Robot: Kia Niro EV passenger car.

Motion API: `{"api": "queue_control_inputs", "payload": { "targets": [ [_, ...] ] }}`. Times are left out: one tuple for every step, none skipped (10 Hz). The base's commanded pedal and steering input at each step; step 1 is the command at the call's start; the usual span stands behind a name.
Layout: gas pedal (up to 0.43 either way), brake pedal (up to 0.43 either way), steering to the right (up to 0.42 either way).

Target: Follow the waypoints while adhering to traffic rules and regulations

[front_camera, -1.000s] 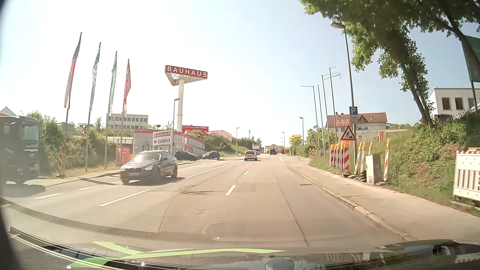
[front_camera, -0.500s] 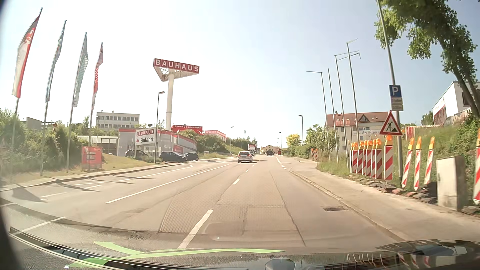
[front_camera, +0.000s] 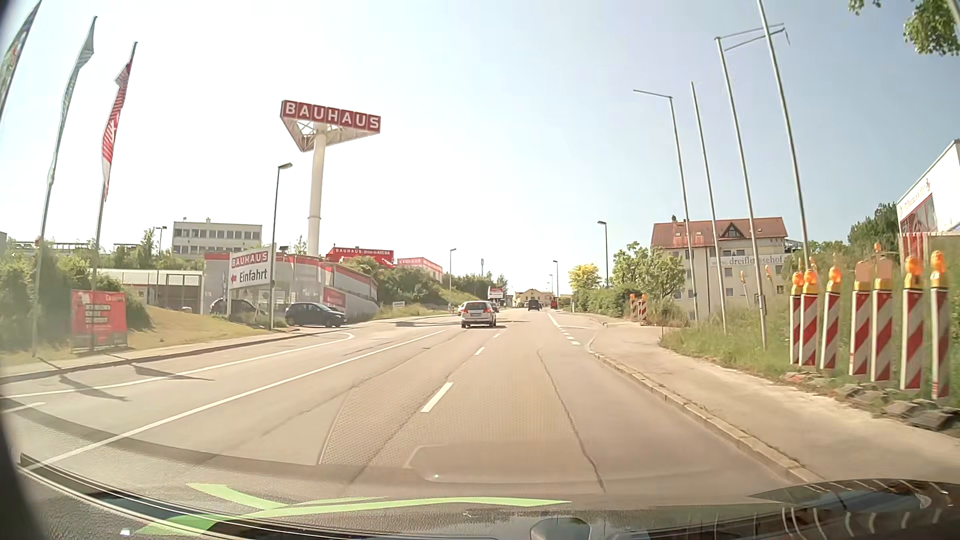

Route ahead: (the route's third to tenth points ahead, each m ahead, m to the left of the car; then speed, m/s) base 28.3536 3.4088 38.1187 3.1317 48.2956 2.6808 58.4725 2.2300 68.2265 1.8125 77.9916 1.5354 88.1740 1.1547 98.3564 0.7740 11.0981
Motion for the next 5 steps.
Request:
{"api": "queue_control_inputs", "payload": {
  "targets": [
    [0.28,0.0,0.004],
    [0.28,0.0,0.004],
    [0.287,0.0,0.004],
    [0.287,0.0,0.004],
    [0.287,0.0,0.004]
  ]
}}
